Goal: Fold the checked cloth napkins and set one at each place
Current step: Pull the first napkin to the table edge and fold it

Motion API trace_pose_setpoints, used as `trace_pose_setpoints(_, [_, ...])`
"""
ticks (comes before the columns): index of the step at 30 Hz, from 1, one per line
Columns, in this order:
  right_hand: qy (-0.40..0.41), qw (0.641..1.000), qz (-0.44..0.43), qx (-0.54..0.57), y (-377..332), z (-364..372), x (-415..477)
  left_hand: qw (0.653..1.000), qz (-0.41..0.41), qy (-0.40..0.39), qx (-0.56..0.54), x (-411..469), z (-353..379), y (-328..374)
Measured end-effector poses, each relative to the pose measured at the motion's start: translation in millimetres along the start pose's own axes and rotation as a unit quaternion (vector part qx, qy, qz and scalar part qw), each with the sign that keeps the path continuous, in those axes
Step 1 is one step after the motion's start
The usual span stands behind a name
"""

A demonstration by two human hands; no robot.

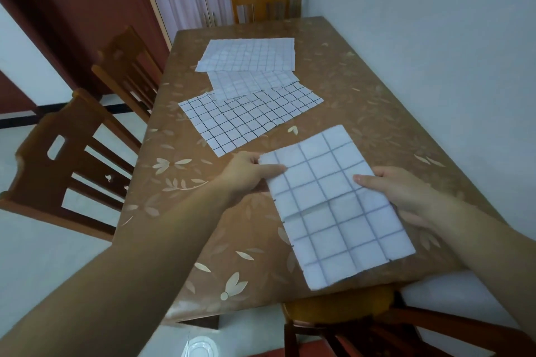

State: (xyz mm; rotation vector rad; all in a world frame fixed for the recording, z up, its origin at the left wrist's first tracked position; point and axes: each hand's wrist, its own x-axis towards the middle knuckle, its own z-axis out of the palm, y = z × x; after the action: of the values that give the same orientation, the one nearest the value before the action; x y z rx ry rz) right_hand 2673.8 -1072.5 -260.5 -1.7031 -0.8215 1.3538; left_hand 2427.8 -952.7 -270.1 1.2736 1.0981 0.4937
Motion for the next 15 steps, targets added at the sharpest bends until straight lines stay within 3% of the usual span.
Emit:
trace_pose_setpoints(3, [0.037, 0.997, 0.057, 0.040, 31, 5, 14, 0.990, -0.071, 0.005, -0.125, 9, 16, -31])
trace_pose_setpoints(8, [0.104, 0.989, 0.101, 0.015, 90, 22, 35, 0.977, -0.129, 0.027, -0.167, 23, 48, -92])
trace_pose_setpoints(15, [0.151, 0.984, 0.083, -0.050, 131, 37, 49, 0.996, -0.037, 0.075, -0.030, 48, 60, -134])
